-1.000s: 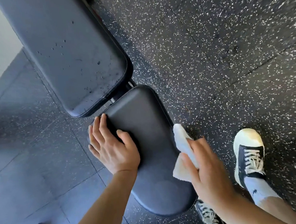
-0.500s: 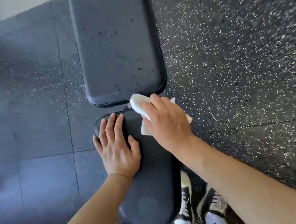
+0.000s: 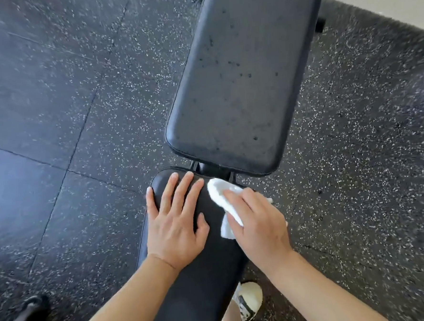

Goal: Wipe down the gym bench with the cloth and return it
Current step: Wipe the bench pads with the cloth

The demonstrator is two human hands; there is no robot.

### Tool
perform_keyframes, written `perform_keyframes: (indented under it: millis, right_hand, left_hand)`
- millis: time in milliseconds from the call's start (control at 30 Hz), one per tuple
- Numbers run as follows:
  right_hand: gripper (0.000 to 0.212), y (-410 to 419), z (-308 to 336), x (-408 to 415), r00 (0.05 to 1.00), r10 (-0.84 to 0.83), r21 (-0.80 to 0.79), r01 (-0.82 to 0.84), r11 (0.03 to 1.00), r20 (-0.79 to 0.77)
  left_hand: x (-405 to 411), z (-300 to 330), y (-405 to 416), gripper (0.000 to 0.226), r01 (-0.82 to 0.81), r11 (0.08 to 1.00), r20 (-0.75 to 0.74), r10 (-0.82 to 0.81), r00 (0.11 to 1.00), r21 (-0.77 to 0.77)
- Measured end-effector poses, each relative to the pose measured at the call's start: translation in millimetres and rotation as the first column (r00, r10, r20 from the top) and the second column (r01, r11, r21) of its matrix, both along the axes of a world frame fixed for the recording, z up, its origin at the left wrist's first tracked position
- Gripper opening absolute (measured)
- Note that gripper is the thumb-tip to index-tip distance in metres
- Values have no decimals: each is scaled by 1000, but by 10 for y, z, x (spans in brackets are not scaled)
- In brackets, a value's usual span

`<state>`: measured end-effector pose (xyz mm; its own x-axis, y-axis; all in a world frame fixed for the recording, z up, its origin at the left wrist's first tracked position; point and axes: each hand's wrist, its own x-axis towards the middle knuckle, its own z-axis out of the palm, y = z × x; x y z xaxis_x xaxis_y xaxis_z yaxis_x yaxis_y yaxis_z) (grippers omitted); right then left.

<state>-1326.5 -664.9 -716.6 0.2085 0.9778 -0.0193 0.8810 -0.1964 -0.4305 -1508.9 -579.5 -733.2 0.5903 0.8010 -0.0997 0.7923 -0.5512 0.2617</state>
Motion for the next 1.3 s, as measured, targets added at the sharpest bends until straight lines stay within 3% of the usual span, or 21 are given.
perform_keyframes:
  millis: [267,400,467,567,667,733,833,933,1067,1100,1133,1200,1300]
  right_hand:
    - [40,870,145,-150,990,73,-96,-85,992,-119]
    - [40,999,521,45,981,144,-52,-152,987,-133]
    - [37,1135,634,182,975,184,-14,-187,982,-123]
    - [34,1425,672,314,970,221,10,-221,975,-97]
    - [32,1831,554,340,951,296,27,-295,955,-85]
    - [32,2099,361,279,929,367,12,-367,930,-44]
    - [32,2273,72,106,864,490,5,-494,870,115]
    - [34,2129,19,76,812,561,-2,-568,823,164]
    - [39,1919,37,605,519,831,32,-851,524,202]
    - [40,1952,31,803,484,856,46,-874,485,182]
    - [41,2012,18,988,490,857,50,-871,488,161]
    - [42,2171,17,1242,602,784,69,-798,599,153]
    - [42,2371,-43,1100,708,691,116,-706,699,146]
  left_hand:
    - [-44,-49,17,84,-66,995,81,73,994,-79]
    - [40,50,24,72,-165,977,112,181,977,-135]
    - [173,104,71,68,-348,918,161,379,911,-191]
    - [457,174,156,64,-621,733,180,675,716,-279]
    - [733,169,241,62,-772,585,96,808,582,-247]
    - [839,117,298,60,-811,555,47,829,557,-185]
    - [882,45,320,56,-824,554,-25,828,560,-119]
    - [912,47,307,52,-825,556,-53,825,562,-98]
    - [934,53,322,46,-841,537,-47,840,540,-69]
    - [941,57,320,45,-842,536,-51,841,539,-65]
    - [946,60,315,44,-842,536,-60,840,539,-59]
    - [960,48,319,43,-844,535,-63,841,537,-35]
    - [980,32,314,42,-843,537,-58,842,537,-7]
